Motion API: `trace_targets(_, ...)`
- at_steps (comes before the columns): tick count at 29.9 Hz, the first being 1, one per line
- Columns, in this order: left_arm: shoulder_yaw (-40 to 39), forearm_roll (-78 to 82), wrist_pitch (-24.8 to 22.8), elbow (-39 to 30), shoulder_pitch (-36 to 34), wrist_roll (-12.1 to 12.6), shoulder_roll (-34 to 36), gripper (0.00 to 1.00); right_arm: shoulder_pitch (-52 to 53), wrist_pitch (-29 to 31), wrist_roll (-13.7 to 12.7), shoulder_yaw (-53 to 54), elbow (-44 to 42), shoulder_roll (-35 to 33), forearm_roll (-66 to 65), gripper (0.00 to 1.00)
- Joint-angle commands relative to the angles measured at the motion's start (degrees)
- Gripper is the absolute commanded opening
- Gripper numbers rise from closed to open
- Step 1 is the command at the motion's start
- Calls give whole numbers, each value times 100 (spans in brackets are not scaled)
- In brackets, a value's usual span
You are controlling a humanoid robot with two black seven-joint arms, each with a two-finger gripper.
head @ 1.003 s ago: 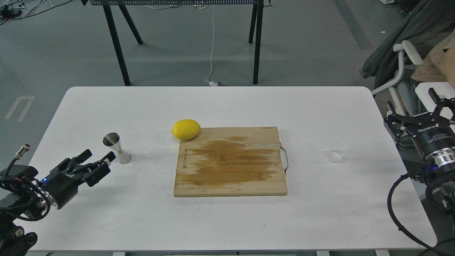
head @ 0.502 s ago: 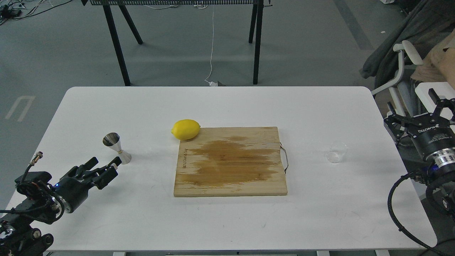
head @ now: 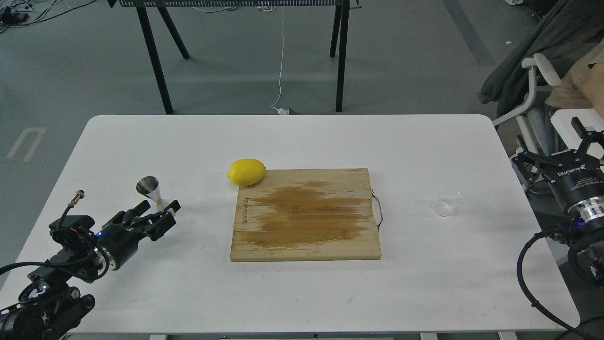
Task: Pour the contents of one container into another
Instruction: 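Close the left hand around the steel jigger, then lift the jigger with the left hand and carry it onto the cutting board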
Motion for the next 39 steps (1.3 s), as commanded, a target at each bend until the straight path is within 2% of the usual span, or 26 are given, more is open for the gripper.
trace_targets(1, 19, 9, 5, 229, -124, 0, -141, 99, 0, 0, 5, -1, 1, -3, 0, 99)
trace_targets(18, 72, 18, -4, 1187, -634, 0, -581, 99, 0, 0, -4, 8, 9, -11, 0, 99)
trace_targets(24, 81, 18, -13, 1539, -854, 0, -792, 95, 0, 0, 5, 17, 9, -11, 0, 99)
trace_targets(28, 326, -17, 4, 1820, -1003, 0, -898, 87, 0, 0, 5, 17, 9, -20, 0, 99)
trace_targets(34, 626, -61, 49, 2260, -1171, 0, -1047, 67, 0, 0, -4, 26, 9, -20, 0, 99)
trace_targets(39, 635, -52, 57, 2304, -1188, 0, -1056, 50, -26, 0, 5, 17, 9, -20, 0, 99)
